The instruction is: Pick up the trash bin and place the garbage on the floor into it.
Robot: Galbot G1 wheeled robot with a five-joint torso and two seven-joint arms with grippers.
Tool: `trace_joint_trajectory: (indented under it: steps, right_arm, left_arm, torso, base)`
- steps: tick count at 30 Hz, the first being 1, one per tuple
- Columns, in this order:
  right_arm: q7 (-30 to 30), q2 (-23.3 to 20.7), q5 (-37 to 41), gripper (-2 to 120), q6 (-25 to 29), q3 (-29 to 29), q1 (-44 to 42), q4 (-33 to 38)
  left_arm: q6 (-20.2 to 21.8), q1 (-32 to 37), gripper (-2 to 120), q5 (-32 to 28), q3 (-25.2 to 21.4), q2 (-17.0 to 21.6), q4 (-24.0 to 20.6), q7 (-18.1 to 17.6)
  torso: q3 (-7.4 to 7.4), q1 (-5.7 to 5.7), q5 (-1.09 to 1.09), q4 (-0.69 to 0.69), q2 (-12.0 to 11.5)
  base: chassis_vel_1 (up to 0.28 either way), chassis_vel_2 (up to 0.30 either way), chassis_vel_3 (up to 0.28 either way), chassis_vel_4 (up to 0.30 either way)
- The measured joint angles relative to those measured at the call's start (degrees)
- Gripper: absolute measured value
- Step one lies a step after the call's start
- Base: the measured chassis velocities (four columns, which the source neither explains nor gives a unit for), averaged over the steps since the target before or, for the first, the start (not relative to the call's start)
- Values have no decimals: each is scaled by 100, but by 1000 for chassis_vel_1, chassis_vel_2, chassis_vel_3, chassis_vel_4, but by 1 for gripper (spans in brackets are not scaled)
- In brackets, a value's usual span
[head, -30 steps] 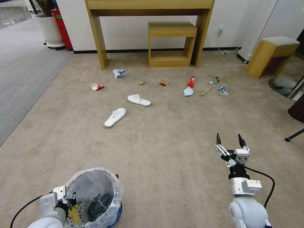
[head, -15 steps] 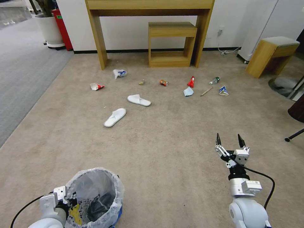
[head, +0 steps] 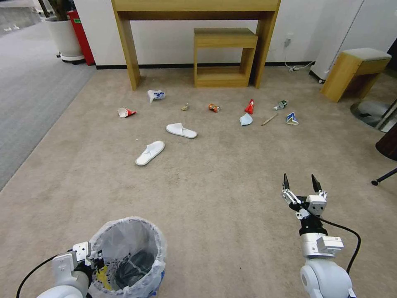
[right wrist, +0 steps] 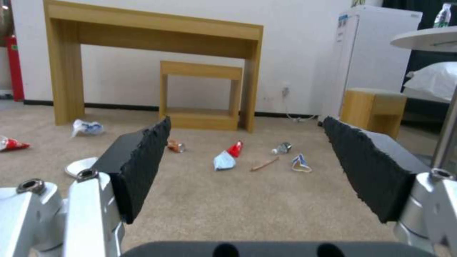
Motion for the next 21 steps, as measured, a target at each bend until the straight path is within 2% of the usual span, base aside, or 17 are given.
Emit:
trace_joint_trajectory:
  steps: [5, 21]
  right_arm:
    - [0, -13, 0, 83, 0, 21, -51, 67]
    - [-3, -43, -44, 81, 5, 37, -146, 182]
  left_arm:
    - [-39, 30, 0, -3, -54, -70, -120, 24]
    - [-93, -27, 0, -12, -144, -292, -366, 27]
  torso:
    - [-1, 0, 0, -1, 0]
    - [-2, 0, 5, 1, 0]
  base:
    - [0, 0, 0, 0]
    - [0, 0, 0, 0]
